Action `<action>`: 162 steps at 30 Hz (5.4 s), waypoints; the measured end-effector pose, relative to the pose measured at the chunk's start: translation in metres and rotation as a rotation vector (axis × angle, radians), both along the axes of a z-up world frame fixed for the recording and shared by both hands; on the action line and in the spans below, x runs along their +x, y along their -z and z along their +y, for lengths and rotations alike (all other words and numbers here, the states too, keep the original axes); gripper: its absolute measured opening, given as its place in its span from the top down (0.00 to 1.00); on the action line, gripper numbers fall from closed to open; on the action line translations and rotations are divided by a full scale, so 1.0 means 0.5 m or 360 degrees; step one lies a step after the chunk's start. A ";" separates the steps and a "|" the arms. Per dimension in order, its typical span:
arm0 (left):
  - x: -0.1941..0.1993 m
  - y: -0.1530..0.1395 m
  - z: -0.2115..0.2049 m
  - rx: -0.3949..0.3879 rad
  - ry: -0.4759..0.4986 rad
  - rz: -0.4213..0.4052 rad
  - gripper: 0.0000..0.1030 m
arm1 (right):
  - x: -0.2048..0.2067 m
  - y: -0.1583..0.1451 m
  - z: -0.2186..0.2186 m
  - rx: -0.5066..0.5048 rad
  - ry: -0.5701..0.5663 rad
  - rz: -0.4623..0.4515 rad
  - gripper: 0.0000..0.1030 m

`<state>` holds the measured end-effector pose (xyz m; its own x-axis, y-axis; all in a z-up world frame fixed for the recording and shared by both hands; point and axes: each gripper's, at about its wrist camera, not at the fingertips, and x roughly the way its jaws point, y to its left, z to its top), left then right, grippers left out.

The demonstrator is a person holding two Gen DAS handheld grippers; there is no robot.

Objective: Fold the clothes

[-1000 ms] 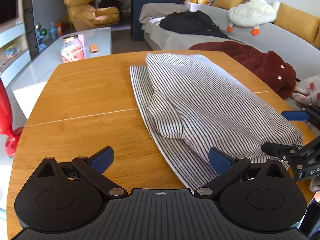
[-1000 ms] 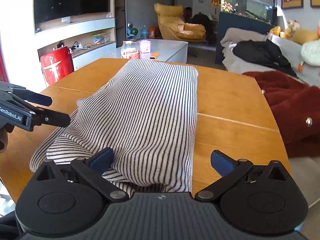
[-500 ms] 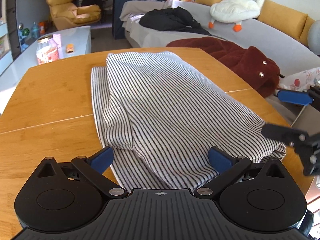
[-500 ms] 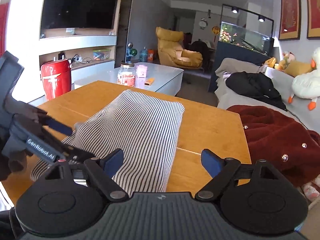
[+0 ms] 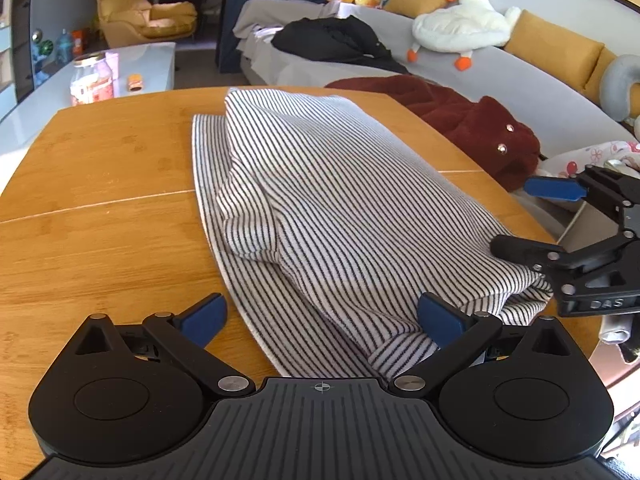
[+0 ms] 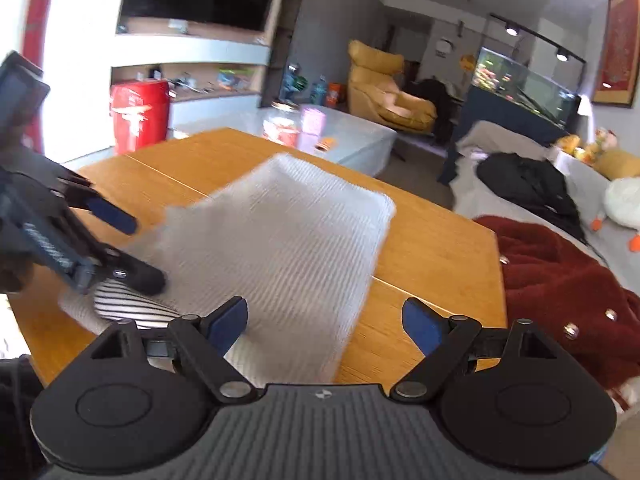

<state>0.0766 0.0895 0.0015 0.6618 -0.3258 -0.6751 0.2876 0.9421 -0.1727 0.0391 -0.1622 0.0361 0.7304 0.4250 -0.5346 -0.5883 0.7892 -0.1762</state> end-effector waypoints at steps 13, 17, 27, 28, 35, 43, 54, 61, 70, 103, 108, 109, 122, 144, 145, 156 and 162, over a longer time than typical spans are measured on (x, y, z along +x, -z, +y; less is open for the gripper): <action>-0.029 -0.051 0.045 0.0042 -0.0068 -0.0094 0.00 | -0.033 0.079 0.126 -0.0444 -0.0425 -0.0106 0.09; -0.042 -0.058 0.054 0.0033 -0.0056 -0.0102 0.00 | 0.015 0.059 0.117 -0.0234 -0.0293 0.0102 0.14; -0.072 -0.041 0.036 0.0108 0.0077 -0.0075 0.00 | 0.082 0.056 0.060 0.0125 -0.0132 0.0367 0.15; -0.072 -0.037 0.032 0.0123 0.0087 -0.0072 0.00 | 0.085 0.057 0.057 0.0133 -0.0130 0.0373 0.15; -0.075 -0.015 0.008 0.0227 0.0159 -0.0056 0.00 | 0.095 0.053 0.059 0.0155 -0.0115 0.0406 0.15; -0.053 -0.002 -0.005 0.0289 0.0094 -0.0062 0.00 | -0.006 0.046 0.095 -0.0217 -0.0324 0.0018 0.07; -0.010 -0.044 0.004 0.0093 0.0010 -0.0069 0.00 | 0.019 0.094 0.146 -0.0514 -0.0270 -0.0239 0.07; 0.003 -0.033 0.010 0.0023 -0.0011 -0.0016 0.00 | 0.012 0.103 0.145 -0.0513 -0.0272 -0.0271 0.14; 0.002 -0.031 0.020 -0.0029 -0.0050 -0.0013 0.00 | -0.005 0.116 0.172 -0.0616 -0.0325 -0.0374 0.26; 0.008 -0.099 0.078 -0.0152 -0.0097 -0.0163 0.00 | -0.017 0.072 0.186 -0.0603 -0.0478 -0.0081 0.69; 0.066 -0.088 0.048 -0.0060 -0.0009 -0.0172 0.00 | -0.030 -0.002 0.175 -0.0605 -0.0597 -0.0036 0.70; 0.079 -0.080 0.038 -0.0032 0.0020 -0.0165 0.00 | -0.027 -0.020 0.174 -0.0607 -0.0617 -0.0042 0.71; 0.185 -0.002 0.070 0.0051 0.0293 0.0064 0.00 | 0.050 -0.204 0.160 -0.0574 -0.0836 -0.0067 0.74; 0.130 -0.166 0.050 -0.0134 0.0336 -0.0217 0.02 | 0.352 -0.097 0.111 -0.0128 -0.0431 0.0230 0.15; 0.134 -0.162 0.030 -0.0119 0.0365 -0.0221 0.02 | 0.350 -0.113 0.093 -0.0080 -0.0395 0.0241 0.11; 0.164 -0.107 -0.048 0.0061 0.0371 -0.0213 0.01 | 0.326 -0.082 0.000 0.0244 -0.0096 0.0402 0.45; 0.154 -0.087 0.005 0.0004 0.0260 -0.0170 0.00 | 0.329 -0.076 0.033 0.0264 -0.0117 0.0401 0.59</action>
<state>0.1536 0.0918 0.0450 0.6682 -0.4331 -0.6050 0.4532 0.8818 -0.1307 0.2035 -0.1459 0.0739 0.5476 0.5684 -0.6141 -0.6536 0.7487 0.1103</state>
